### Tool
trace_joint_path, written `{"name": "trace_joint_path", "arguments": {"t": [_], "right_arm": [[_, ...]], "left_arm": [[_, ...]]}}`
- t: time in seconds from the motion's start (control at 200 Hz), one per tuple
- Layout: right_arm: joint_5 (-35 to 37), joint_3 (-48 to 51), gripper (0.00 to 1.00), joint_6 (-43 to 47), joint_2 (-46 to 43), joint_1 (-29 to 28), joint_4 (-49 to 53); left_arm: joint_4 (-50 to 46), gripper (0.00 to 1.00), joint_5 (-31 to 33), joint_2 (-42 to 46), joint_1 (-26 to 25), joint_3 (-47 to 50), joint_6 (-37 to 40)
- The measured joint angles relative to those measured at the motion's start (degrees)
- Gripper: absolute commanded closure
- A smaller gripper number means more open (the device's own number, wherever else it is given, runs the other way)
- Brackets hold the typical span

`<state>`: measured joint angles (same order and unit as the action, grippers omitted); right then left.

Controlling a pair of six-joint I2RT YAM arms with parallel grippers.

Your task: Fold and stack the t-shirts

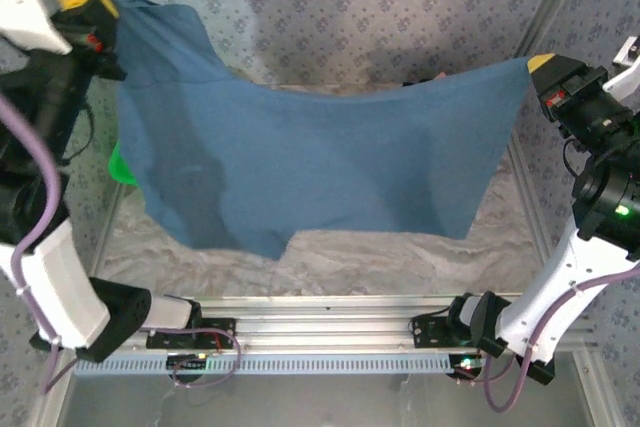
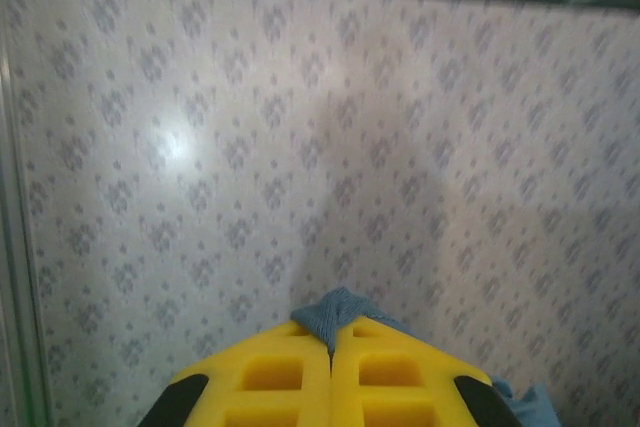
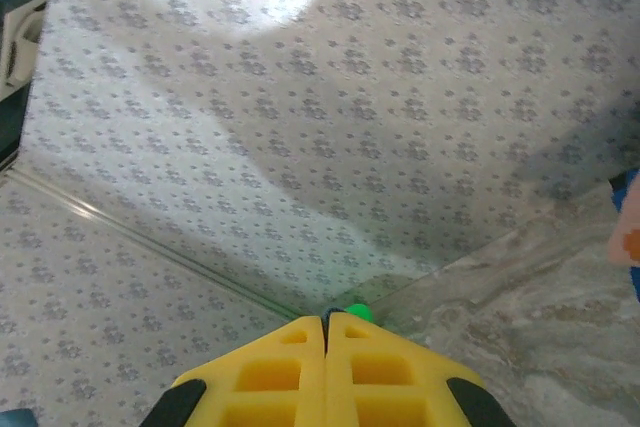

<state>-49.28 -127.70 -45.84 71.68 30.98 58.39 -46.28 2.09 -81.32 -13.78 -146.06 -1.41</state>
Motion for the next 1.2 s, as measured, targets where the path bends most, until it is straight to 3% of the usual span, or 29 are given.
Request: {"name": "trace_joint_path", "arguments": {"t": [0.3,0.405,0.525,0.685,0.805,1.039,1.199], "right_arm": [[12.6,17.1,1.0,13.4,9.9,-6.9,0.2],[17.7,22.1,1.0,18.0,18.3,-9.9,-1.6],[24.3,21.0,1.0,24.1,30.8,-13.3,-2.3],[33.7,10.7,1.0,30.8,48.9,-16.8,-2.0],[40.2,4.8,1.0,34.1,56.7,-18.8,-1.8],[46.1,2.7,1.0,36.3,58.6,-20.8,-2.7],[48.4,7.1,1.0,36.9,56.6,-21.9,-5.9]], "left_arm": [[10.3,1.0,1.7,-11.3,0.8,24.8,2.9],[13.3,1.0,2.4,-17.8,0.9,30.4,3.5],[17.8,1.0,4.7,-24.0,0.9,35.7,4.0],[20.5,1.0,8.1,-33.4,0.9,35.8,4.2],[20.5,1.0,9.1,-40.2,0.9,33.4,4.0],[20.5,1.0,9.8,-43.3,0.9,33.2,2.4],[20.0,1.0,9.1,-41.9,0.9,33.7,0.6]]}}
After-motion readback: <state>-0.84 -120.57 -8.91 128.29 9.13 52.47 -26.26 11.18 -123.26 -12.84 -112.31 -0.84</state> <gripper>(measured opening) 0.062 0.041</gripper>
